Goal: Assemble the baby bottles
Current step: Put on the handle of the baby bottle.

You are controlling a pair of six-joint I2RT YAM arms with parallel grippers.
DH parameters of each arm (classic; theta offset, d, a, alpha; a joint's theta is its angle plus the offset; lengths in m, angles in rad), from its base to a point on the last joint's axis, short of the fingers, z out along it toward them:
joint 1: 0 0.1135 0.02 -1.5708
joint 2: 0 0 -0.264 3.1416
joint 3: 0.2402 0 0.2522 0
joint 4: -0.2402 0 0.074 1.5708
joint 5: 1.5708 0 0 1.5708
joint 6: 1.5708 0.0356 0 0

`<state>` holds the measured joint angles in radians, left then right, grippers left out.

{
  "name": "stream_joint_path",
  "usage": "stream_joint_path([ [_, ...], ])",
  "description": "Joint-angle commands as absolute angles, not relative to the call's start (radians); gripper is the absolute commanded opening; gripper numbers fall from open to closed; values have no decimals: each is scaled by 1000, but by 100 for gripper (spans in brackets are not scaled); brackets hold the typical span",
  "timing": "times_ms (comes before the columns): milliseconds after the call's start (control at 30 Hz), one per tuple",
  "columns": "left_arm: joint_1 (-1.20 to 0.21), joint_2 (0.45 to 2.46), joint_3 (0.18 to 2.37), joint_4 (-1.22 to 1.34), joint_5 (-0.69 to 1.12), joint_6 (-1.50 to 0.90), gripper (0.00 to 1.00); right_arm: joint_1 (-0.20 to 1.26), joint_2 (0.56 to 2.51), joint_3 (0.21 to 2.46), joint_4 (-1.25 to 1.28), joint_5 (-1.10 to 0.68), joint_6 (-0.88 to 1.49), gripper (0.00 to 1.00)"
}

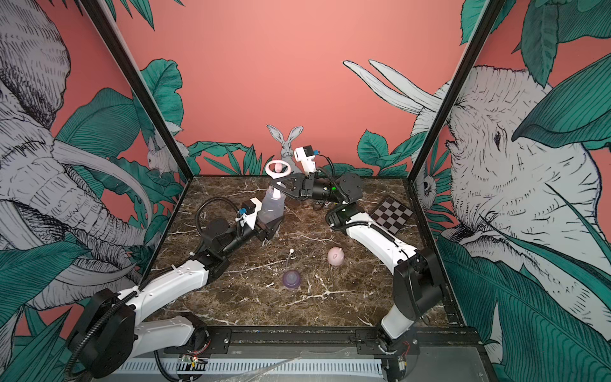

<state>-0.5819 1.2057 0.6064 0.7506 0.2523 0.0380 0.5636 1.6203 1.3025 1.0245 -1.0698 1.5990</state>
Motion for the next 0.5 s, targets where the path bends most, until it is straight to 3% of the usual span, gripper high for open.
stream_joint_path([
  [0, -584, 1181, 640, 849, 270, 2, 61, 573, 1633, 1272, 1138, -1039, 1665, 0],
  [467, -583, 1195, 655, 911, 257, -26, 61, 608, 1657, 1216, 1158, -1016, 1641, 0],
])
